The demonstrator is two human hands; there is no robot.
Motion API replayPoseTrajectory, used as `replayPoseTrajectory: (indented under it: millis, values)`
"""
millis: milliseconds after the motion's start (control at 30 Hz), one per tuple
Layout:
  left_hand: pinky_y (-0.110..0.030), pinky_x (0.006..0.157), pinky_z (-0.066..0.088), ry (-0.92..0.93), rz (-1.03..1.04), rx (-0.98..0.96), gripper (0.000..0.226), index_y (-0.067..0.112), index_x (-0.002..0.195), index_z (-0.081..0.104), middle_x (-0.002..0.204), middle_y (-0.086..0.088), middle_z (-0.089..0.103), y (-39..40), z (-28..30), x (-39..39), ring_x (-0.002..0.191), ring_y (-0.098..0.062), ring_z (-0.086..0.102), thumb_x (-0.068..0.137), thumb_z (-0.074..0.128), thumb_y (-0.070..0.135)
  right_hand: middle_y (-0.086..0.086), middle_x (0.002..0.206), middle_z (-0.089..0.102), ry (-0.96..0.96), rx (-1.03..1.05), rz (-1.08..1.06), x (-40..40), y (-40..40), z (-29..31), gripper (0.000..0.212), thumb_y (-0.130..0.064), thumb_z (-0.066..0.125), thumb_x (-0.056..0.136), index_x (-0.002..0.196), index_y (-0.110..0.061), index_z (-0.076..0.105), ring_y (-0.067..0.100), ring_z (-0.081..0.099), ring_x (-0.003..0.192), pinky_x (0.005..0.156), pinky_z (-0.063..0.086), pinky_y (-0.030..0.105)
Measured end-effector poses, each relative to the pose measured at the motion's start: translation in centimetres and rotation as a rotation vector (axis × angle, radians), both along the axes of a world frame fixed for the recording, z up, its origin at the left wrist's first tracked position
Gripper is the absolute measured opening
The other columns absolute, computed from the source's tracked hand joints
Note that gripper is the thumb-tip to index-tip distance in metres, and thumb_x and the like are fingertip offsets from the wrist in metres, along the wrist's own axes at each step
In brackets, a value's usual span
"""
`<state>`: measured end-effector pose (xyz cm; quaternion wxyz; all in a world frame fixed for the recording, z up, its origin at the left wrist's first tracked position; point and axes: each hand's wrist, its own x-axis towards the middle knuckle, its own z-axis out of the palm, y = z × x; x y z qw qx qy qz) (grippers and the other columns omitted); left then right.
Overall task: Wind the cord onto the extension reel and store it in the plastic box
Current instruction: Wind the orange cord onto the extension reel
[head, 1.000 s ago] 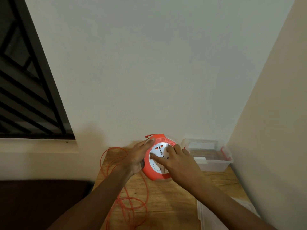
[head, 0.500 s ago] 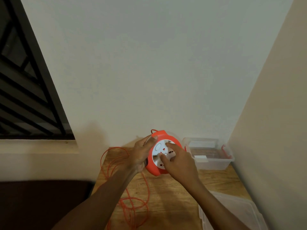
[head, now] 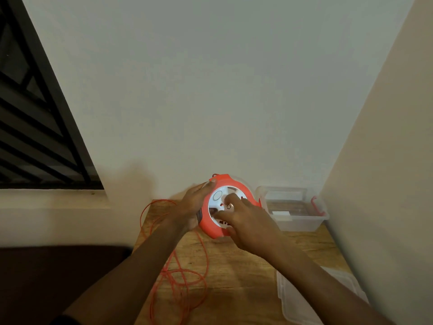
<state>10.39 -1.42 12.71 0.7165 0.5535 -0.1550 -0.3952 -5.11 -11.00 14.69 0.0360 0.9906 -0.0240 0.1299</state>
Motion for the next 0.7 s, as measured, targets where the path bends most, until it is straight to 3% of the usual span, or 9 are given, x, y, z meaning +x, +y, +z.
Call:
replayPoseTrajectory:
  millis: [133,267,400,567,700]
  values:
    - [-0.045,0.077,0.064,-0.007,-0.020,0.015,0.045,0.000,0.132,0.065,0.127,-0.028,0.071,0.2,0.2,0.1,0.098,-0.038,0.073,0.103,0.060,0.034,0.009,0.146,0.033,0.126,-0.117,0.080,-0.1,-1.2,0.6,0.073,-0.009,0.068,0.082,0.138,-0.043,0.037,0.029,0.058,0.106,0.060,0.057,0.039]
    - [-0.037,0.060,0.065,-0.058,-0.059,0.079,0.038,0.009,0.120,0.070,0.107,-0.018,0.080,0.3,0.1,0.4,0.079,-0.029,0.080,0.101,0.060,0.040,0.013,0.155,0.024,0.195,-0.159,0.024,-0.1,-1.9,1.0,0.090,-0.016,0.072,0.081,0.144,-0.050,0.016,0.034,0.053,0.117,0.069,0.058,0.042]
    - [-0.036,0.061,0.064,-0.098,-0.092,0.100,0.030,0.015,0.115,0.070,0.097,-0.009,0.083,0.1,0.1,0.2,0.080,-0.026,0.081,0.103,0.059,0.040,0.020,0.142,0.040,0.239,-0.246,0.024,0.4,-1.2,1.4,0.085,-0.018,0.072,0.081,0.145,-0.043,0.021,0.036,0.056,0.111,0.071,0.056,0.043]
    - [-0.037,0.063,0.064,-0.122,-0.106,0.122,0.034,0.015,0.118,0.071,0.103,-0.011,0.082,0.0,-0.2,0.2,0.083,-0.027,0.081,0.101,0.060,0.043,0.012,0.125,0.059,0.156,-0.315,0.085,1.2,-1.4,1.8,0.061,-0.028,0.068,0.087,0.139,-0.042,0.039,0.031,0.061,0.104,0.071,0.052,0.039]
    - [-0.036,0.066,0.064,-0.152,-0.089,0.093,0.027,0.024,0.103,0.080,0.102,-0.009,0.083,-0.2,-0.2,0.1,0.086,-0.027,0.081,0.100,0.062,0.044,0.001,0.117,0.069,0.031,-0.127,-0.028,1.2,-1.9,0.8,0.067,-0.049,0.067,0.080,0.140,-0.042,0.038,0.026,0.069,0.094,0.069,0.053,0.034]
